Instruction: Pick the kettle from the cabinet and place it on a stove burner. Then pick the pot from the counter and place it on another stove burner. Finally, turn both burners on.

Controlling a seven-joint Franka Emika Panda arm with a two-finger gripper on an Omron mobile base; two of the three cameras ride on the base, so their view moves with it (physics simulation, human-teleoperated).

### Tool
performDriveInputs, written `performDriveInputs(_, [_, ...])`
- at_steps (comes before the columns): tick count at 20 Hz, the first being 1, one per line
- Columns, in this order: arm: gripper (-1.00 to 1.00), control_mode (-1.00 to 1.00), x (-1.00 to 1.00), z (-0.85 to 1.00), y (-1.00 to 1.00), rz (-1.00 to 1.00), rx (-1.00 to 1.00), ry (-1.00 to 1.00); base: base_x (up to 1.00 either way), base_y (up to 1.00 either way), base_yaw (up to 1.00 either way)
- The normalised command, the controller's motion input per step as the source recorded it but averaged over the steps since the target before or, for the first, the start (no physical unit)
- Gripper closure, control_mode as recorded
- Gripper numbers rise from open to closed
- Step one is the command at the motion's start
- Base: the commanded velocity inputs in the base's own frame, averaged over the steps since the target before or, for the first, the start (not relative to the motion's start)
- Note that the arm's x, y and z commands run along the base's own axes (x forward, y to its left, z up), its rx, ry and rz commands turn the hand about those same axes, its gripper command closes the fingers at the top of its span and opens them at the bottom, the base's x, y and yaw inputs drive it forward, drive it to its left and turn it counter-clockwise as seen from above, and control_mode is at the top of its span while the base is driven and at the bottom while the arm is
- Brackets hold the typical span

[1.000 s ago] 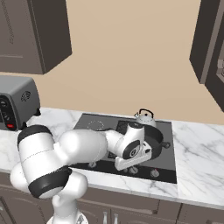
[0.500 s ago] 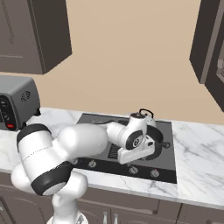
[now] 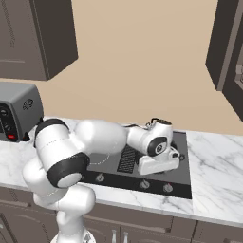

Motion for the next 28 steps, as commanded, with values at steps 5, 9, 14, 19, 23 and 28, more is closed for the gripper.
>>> performDriveInputs(5, [-1.0,-1.0,0.0,-0.01,-0.49,-0.07,0.07,0.0,0.0,0.0,0.0])
performDriveInputs(9, [-1.0,-1.0,0.0,-0.12,-0.29,-0.02,0.03,0.0,0.0,0.0,0.0])
performDriveInputs(14, [-1.0,-1.0,0.0,-0.16,-0.25,-0.05,0.0,-0.05,0.0,0.0,0.0])
performDriveInputs(19, [-1.0,-1.0,0.0,-0.2,-0.18,-0.03,0.0,0.0,0.0,0.0,0.0])
performDriveInputs(23, [-1.0,-1.0,0.0,-0.13,-0.05,0.0,0.01,0.0,0.0,0.0,0.0])
performDriveInputs(28, [-1.0,-1.0,0.0,-0.04,0.0,-0.01,0.0,0.0,0.0,0.0,0.0])
